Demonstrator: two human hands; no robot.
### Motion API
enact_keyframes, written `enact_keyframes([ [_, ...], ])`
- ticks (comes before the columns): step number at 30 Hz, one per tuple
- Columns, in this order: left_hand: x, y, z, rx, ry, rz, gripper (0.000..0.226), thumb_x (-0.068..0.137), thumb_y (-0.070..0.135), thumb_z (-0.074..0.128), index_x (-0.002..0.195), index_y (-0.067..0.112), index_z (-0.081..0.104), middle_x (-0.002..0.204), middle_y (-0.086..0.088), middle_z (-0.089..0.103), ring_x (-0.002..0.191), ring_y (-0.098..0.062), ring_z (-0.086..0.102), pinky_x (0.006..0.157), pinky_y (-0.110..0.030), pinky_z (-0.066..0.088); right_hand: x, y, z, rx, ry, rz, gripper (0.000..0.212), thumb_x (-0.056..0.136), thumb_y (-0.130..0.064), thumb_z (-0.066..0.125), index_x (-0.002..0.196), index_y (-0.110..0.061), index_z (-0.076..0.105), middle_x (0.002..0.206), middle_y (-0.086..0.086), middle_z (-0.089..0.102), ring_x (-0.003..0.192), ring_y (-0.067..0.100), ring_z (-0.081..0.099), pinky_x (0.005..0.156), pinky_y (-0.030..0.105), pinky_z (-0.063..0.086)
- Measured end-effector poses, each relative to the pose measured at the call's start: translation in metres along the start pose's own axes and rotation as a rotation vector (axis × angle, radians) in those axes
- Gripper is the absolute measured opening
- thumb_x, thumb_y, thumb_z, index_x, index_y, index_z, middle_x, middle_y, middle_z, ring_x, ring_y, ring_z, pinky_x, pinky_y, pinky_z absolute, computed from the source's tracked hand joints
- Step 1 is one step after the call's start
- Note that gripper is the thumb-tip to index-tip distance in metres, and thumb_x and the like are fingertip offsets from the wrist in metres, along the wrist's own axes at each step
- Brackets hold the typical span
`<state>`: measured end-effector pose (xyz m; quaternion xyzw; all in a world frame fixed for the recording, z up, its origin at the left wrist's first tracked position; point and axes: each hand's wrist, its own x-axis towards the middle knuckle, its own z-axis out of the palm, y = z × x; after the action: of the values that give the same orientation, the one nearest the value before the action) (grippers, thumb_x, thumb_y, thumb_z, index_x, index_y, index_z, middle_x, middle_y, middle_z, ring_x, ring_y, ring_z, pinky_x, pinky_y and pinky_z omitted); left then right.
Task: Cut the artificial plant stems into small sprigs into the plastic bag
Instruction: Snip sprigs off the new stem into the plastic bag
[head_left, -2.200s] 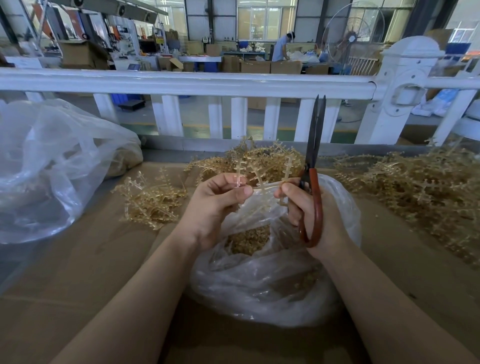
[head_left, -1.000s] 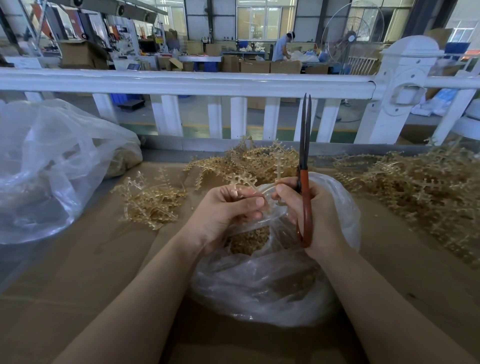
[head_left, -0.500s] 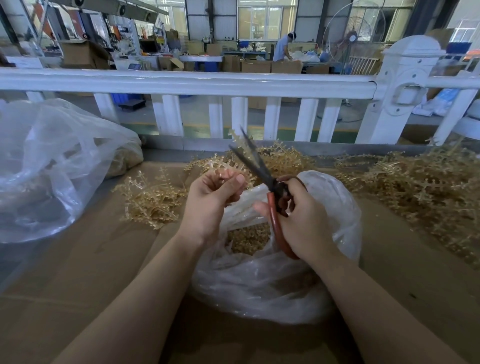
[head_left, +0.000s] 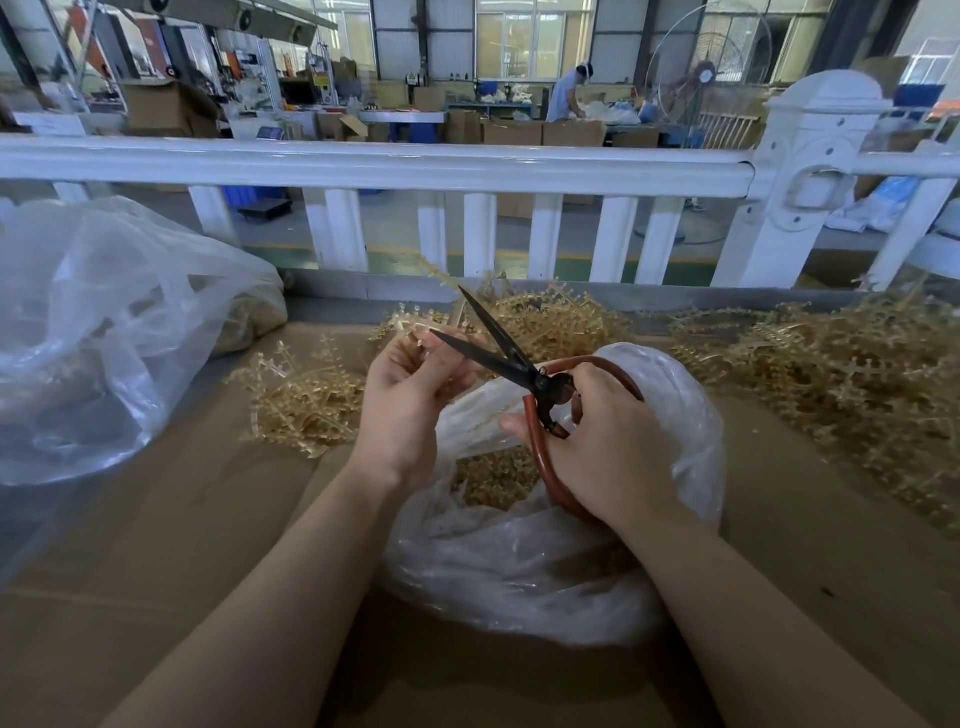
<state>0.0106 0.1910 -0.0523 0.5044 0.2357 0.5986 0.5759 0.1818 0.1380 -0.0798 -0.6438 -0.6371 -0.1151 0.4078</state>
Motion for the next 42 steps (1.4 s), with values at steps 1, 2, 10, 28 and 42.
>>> enact_keyframes([
  [1,0.0000,-0.0001,-0.0003,0.002,-0.003,0.001,0.012,0.096,0.004,0.056,0.090,0.008,0.064,0.084,-0.005,0.068,0.078,-0.017,0.058,0.075,-0.027,0.049,0.0001,0.0001,0.0001,0.002,-0.001,0.000,0.069,0.073,-0.088,0.044,0.087,-0.021,0.054,0.075,-0.011,0.055,0.067,0.009,0.054,0.059,0.029,0.051],
  [2,0.0001,-0.0002,-0.0007,0.007,-0.007,0.005,0.009,0.095,0.006,0.057,0.090,0.008,0.064,0.084,-0.004,0.069,0.078,-0.017,0.059,0.076,-0.026,0.050,0.0000,0.0000,0.0001,0.003,-0.002,-0.002,0.070,0.072,-0.089,0.041,0.086,-0.022,0.053,0.075,-0.012,0.055,0.067,0.009,0.054,0.058,0.028,0.051],
  [10,-0.0005,-0.0059,0.0007,0.127,-0.030,0.055,0.023,0.084,0.017,0.067,0.098,-0.001,0.063,0.076,-0.001,0.071,0.073,-0.011,0.067,0.073,-0.021,0.052,0.0000,0.0027,0.0000,0.046,-0.032,0.012,0.055,0.074,-0.079,0.058,0.084,-0.026,0.049,0.074,-0.016,0.048,0.067,0.005,0.050,0.059,0.025,0.046],
  [28,0.0012,-0.0073,-0.0019,0.083,-0.047,0.072,0.009,0.083,0.010,0.067,0.087,0.003,0.066,0.074,-0.007,0.070,0.071,-0.015,0.065,0.076,-0.026,0.054,-0.0024,0.0004,0.0001,0.003,-0.009,0.050,0.057,0.071,-0.090,0.046,0.073,-0.033,0.044,0.059,-0.020,0.045,0.053,-0.002,0.046,0.048,0.016,0.034],
  [42,0.0003,-0.0055,-0.0030,0.059,-0.047,0.093,0.005,0.080,0.008,0.069,0.078,0.007,0.064,0.071,-0.006,0.067,0.068,-0.015,0.062,0.074,-0.024,0.052,-0.0024,0.0022,-0.0001,-0.028,0.012,0.041,0.061,0.071,-0.093,0.043,0.077,-0.033,0.045,0.063,-0.018,0.048,0.054,0.000,0.047,0.047,0.016,0.035],
])
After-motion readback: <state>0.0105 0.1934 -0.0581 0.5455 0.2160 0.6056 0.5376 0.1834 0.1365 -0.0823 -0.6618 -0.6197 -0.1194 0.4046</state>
